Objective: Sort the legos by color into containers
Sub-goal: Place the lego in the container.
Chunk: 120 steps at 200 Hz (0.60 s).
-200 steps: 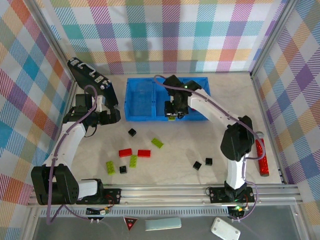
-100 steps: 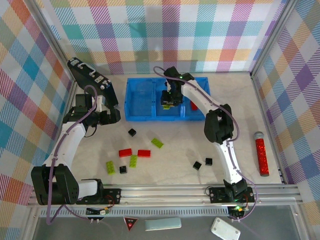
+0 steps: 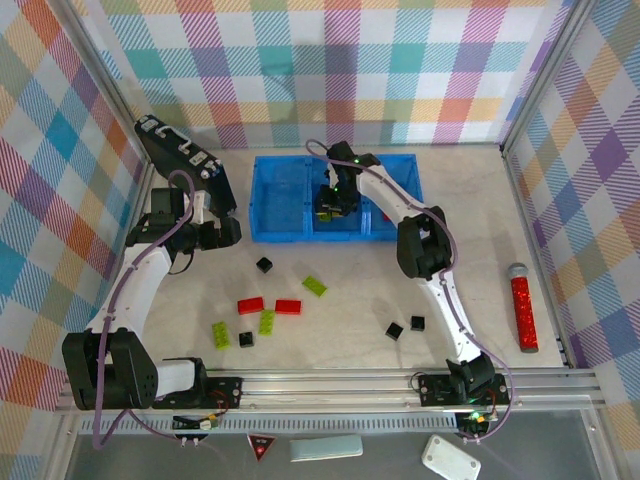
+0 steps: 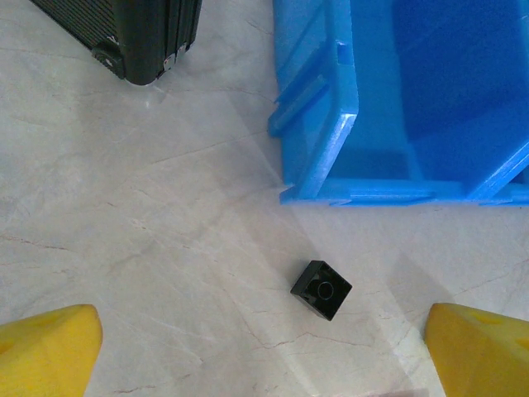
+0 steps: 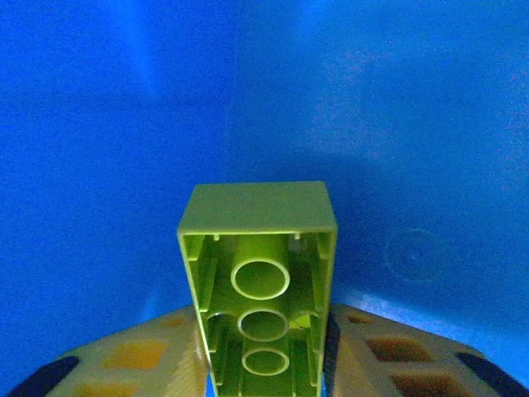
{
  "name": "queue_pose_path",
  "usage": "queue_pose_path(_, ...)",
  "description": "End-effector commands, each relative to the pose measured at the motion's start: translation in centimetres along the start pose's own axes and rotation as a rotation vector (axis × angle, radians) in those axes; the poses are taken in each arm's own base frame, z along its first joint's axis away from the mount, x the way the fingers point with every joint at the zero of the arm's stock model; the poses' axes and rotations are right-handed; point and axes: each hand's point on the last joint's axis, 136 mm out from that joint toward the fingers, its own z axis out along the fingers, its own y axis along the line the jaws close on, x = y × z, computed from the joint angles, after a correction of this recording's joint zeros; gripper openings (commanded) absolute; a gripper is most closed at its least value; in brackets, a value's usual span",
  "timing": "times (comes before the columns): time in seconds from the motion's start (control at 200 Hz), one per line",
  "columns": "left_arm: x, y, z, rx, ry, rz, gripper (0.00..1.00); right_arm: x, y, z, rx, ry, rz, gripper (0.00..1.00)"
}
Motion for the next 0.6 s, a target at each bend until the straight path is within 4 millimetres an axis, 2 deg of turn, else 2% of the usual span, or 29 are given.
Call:
queue_pose_path(0.0,-0.7,-0.3,-0.9,0.016,-0.037,0.011,1.00,-0.8,1.6,-1.0,-0.050,-0.030,-0.026,0.44)
queue_pose_path(0.115,-0.8,-0.3,-0.9,0.018,-0.038,0.012,1.00,-1.0,2.1,-2.2,-0.055,-0.045,-0.033,0.49)
queue_pose_path(0.34,-0.6,-0.3,-0.9,0.015,-0.033,0.013,1.00,-0.8,3.0,-5.9,-0.044,-0.080,-0.037,0.50)
queue_pose_path(0.595,0.3,-1.2,-0.9,0.010,-0.005,0.034,0.99,1.0,4.8,-10.8,-0.053,-0.115,-0.081,0.50)
